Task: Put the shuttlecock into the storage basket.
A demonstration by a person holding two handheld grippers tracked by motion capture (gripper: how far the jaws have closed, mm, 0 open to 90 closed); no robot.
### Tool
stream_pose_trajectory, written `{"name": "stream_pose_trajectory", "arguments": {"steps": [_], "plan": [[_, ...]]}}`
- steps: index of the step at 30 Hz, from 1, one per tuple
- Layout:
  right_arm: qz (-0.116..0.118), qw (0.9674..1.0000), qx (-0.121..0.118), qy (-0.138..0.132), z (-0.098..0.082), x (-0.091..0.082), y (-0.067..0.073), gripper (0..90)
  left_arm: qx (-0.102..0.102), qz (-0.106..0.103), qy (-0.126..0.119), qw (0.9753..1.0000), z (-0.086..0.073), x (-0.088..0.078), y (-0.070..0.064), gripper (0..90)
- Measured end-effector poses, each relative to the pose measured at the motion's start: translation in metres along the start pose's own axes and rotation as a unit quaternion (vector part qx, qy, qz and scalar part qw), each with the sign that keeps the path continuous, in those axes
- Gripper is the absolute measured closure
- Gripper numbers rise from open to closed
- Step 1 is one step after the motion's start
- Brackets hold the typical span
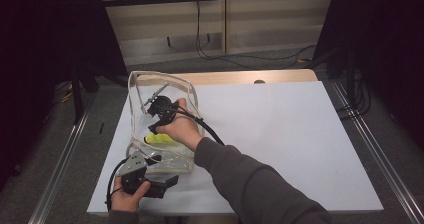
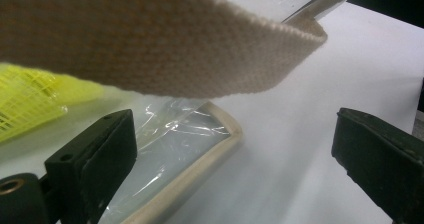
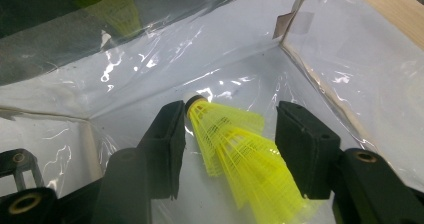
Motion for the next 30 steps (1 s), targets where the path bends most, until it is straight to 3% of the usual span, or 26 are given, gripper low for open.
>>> {"name": "stream_pose_trajectory", "arguments": {"steps": [10, 19, 26, 30], "plan": [[0.007, 0.9999, 0.000, -0.008, 0.003, -0.008, 0.006, 40.7, 0.001, 0.001, -0.003, 1.0000, 0.001, 0.001, 0.000, 4.2], [0.014, 0.9997, -0.008, -0.017, 0.005, -0.025, 0.015, 36.0, 0.001, -0.001, 0.001, 1.0000, 0.000, 0.000, -0.001, 4.1], [0.026, 0.9991, 0.004, -0.032, 0.003, -0.039, 0.016, 31.8, 0.003, -0.002, 0.002, 1.0000, 0.000, -0.001, -0.001, 4.1], [0.025, 0.9994, -0.001, -0.026, 0.000, -0.045, 0.018, 27.4, 0.003, 0.001, 0.001, 1.0000, 0.000, -0.002, 0.000, 4.1]]}}
Point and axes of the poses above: each handheld gripper's, and its own axes: x roughly forward along the jaws, z roughly out of its top, y roughly to its left, the point moved 10 cm from there along x, roughly forward along the jaws, and after that the axes turned 12 degrees about z, right-handed, at the moved point
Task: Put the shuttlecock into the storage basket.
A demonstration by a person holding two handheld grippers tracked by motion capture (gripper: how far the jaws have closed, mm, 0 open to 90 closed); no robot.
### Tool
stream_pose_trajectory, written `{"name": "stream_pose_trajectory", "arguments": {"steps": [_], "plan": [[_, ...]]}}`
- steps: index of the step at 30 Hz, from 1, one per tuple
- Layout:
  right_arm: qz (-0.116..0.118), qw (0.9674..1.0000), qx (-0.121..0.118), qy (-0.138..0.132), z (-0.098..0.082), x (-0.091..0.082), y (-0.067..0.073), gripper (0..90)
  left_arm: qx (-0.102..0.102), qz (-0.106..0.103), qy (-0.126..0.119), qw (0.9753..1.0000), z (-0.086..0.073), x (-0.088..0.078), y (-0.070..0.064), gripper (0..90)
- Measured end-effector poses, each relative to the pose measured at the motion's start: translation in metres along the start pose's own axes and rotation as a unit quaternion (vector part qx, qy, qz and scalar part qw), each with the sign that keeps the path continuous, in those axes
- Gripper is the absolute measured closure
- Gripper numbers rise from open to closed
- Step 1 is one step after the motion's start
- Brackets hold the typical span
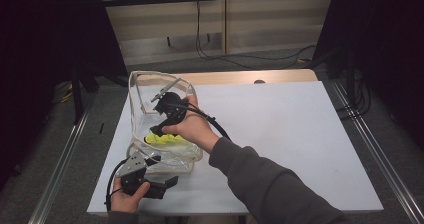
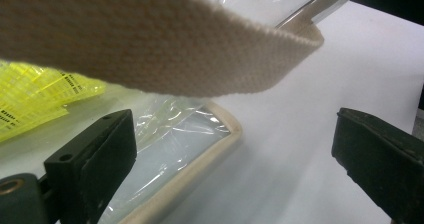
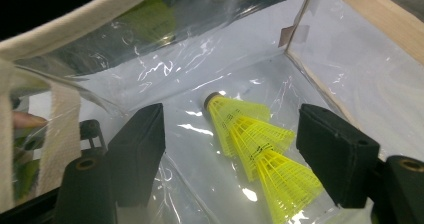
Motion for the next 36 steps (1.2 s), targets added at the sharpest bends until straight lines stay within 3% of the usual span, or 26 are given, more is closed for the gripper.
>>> {"name": "stream_pose_trajectory", "arguments": {"steps": [18, 36], "plan": [[0.029, 0.9994, -0.002, -0.017, -0.011, -0.028, 0.007, 18.8, 0.004, -0.007, 0.002, 1.0000, 0.002, 0.004, -0.002, 4.1], [0.038, 0.9988, -0.007, -0.029, -0.021, -0.051, 0.012, 16.5, 0.007, -0.003, 0.000, 1.0000, 0.003, 0.004, -0.003, 4.1]]}}
Point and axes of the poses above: each handheld gripper's, and its own axes: x roughly forward along the jaws, z roughly out of its top, y roughly to its left, the point moved 10 cm from there along x, roughly forward along the jaws, and after that the axes turned 12 degrees about z, right-handed, at the moved point
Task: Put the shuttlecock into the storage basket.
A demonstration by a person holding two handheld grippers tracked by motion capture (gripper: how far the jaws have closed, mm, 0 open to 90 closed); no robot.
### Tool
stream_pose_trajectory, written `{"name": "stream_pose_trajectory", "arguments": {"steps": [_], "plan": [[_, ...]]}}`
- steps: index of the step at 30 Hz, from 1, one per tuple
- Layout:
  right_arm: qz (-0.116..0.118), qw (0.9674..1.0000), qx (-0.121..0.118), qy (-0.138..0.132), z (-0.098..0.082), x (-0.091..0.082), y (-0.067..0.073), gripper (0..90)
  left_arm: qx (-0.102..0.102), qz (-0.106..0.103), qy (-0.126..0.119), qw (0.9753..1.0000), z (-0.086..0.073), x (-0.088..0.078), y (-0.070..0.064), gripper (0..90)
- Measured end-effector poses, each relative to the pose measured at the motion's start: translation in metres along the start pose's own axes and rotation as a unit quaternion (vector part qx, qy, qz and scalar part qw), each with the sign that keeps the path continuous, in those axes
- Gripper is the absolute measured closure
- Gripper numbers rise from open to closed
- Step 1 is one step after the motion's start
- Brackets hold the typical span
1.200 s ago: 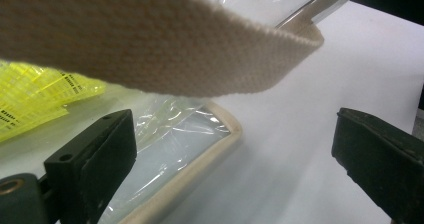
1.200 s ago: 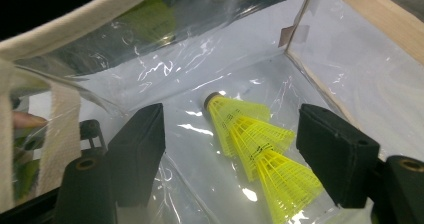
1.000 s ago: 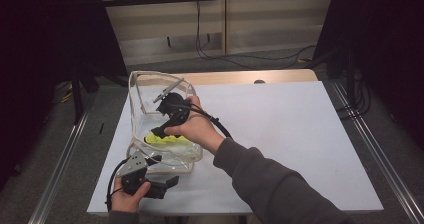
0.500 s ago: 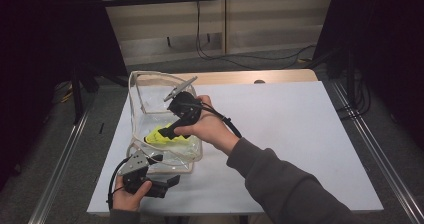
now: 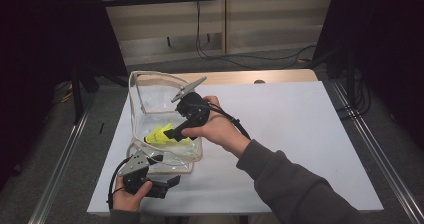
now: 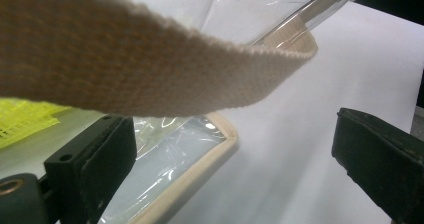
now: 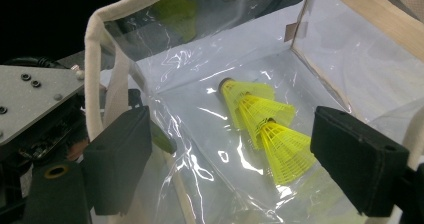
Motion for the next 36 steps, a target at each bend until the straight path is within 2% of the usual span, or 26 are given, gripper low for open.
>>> {"name": "stream_pose_trajectory", "arguments": {"steps": [9, 23, 36], "plan": [[0.004, 0.9999, 0.002, -0.010, -0.004, -0.010, 0.001, 15.9, -0.001, 0.000, 0.004, 1.0000, -0.002, -0.002, -0.001, 4.1], [0.014, 0.9996, -0.011, -0.022, -0.011, -0.032, 0.007, 14.3, -0.004, 0.005, 0.003, 1.0000, -0.003, -0.002, -0.001, 4.1], [0.011, 0.9992, -0.007, -0.039, -0.033, -0.064, -0.001, 12.7, -0.001, 0.006, 0.005, 1.0000, -0.003, -0.002, -0.001, 4.1]]}}
Point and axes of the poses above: each handheld gripper's, and its own axes: x roughly forward along the jaws, z roughly out of its top, y roughly to its left, the point moved 10 cm from there along x, roughly forward along the jaws, and after that the axes turned 12 degrees about z, right-handed, at the moved point
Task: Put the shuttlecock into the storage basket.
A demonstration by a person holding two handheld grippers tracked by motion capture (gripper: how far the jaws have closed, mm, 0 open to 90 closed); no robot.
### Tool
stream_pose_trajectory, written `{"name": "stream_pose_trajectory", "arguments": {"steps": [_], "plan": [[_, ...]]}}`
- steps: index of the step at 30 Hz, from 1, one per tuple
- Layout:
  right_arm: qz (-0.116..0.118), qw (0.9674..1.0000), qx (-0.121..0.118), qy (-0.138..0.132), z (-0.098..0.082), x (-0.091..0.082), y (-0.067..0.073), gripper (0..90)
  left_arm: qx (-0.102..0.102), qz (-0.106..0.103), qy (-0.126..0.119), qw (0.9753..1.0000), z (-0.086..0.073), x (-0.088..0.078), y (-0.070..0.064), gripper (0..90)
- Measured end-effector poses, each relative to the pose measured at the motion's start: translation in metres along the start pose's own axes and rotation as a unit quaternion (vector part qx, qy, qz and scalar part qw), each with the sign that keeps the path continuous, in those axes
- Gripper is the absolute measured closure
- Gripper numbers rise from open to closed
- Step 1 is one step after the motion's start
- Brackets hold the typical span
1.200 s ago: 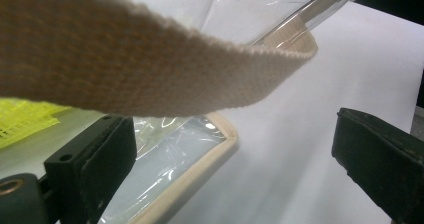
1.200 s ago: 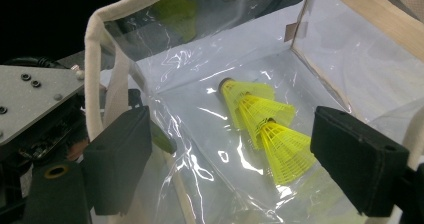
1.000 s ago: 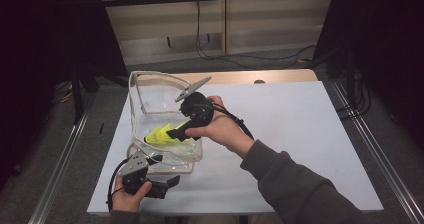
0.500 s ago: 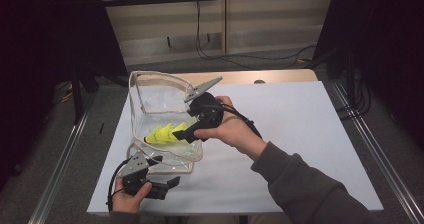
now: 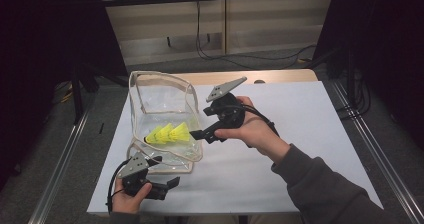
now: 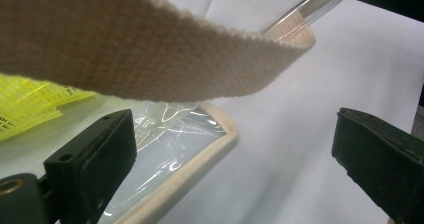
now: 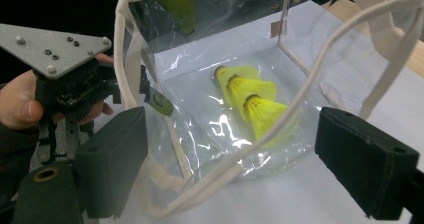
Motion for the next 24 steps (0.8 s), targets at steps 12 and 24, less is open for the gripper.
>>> {"name": "stream_pose_trajectory", "arguments": {"steps": [12, 24], "plan": [[-0.004, 0.9999, 0.005, -0.012, -0.022, -0.024, -0.010, 12.2, 0.000, -0.001, -0.003, 1.0000, 0.001, 0.001, -0.001, 4.1], [-0.018, 0.9995, 0.002, -0.024, -0.041, -0.050, -0.019, 11.3, 0.001, 0.000, 0.000, 1.0000, 0.000, 0.000, -0.001, 4.1]]}}
Point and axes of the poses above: each handheld gripper's, and its own axes: x roughly forward along the jaws, z roughly out of its top, y roughly to its left, the point moved 10 cm from there along x, roughly forward along the jaws, and after that the axes turned 12 degrees about z, right-handed, at the moved point
